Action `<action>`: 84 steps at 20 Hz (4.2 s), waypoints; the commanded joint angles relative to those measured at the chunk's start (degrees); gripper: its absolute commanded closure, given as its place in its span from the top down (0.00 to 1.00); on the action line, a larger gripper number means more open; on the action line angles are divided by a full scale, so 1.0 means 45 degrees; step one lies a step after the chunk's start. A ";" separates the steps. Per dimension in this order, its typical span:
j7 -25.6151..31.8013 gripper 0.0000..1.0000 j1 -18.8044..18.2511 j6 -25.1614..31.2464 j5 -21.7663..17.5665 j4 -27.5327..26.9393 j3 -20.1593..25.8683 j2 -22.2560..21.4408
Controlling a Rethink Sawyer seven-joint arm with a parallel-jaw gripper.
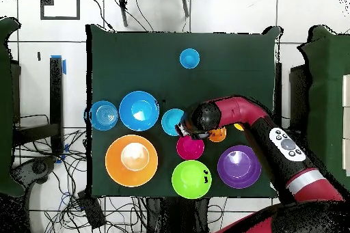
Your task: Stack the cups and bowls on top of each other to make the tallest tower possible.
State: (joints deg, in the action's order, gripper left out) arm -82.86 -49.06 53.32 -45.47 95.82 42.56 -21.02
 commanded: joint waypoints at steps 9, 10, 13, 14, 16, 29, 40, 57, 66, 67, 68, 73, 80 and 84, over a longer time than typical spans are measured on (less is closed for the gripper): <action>0.2416 1.00 0.0633 -0.1270 -0.1191 0.0066 0.0093 0.0115; 0.2443 1.00 0.0631 -0.1269 -0.1181 0.0032 0.0105 0.0127; 0.2564 1.00 0.0590 -0.1225 -0.1167 -0.0076 0.0138 0.0156; 0.2598 1.00 0.0590 -0.1212 -0.1174 -0.0105 0.0151 0.0168; 0.2683 1.00 0.0588 -0.1146 -0.1171 -0.0165 0.0167 0.0171; 0.3202 1.00 0.0582 -0.0961 -0.1236 -0.0641 0.0293 0.0324; 0.3147 1.00 0.0448 -0.0904 -0.1252 -0.0951 0.0218 0.0320; 0.2605 1.00 0.0751 -0.0683 -0.1037 -0.1544 0.0096 0.0388; 0.2233 1.00 0.0782 -0.0986 -0.0942 -0.1619 0.0066 0.0586; 0.2262 0.00 0.0751 -0.1091 -0.0960 -0.1586 0.0107 0.0610; 0.2235 0.00 0.0772 -0.1158 -0.0981 -0.1616 0.0122 0.0634; 0.2123 0.00 0.0923 -0.1147 -0.0965 -0.1806 0.0064 0.0731; 0.2066 0.00 0.0841 -0.1215 -0.0945 -0.1574 -0.0058 0.0562; 0.1814 0.00 0.0881 -0.1316 -0.0762 -0.1577 0.0122 0.0298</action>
State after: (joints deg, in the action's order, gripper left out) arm -82.86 -47.59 50.85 -46.23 92.25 43.30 -20.60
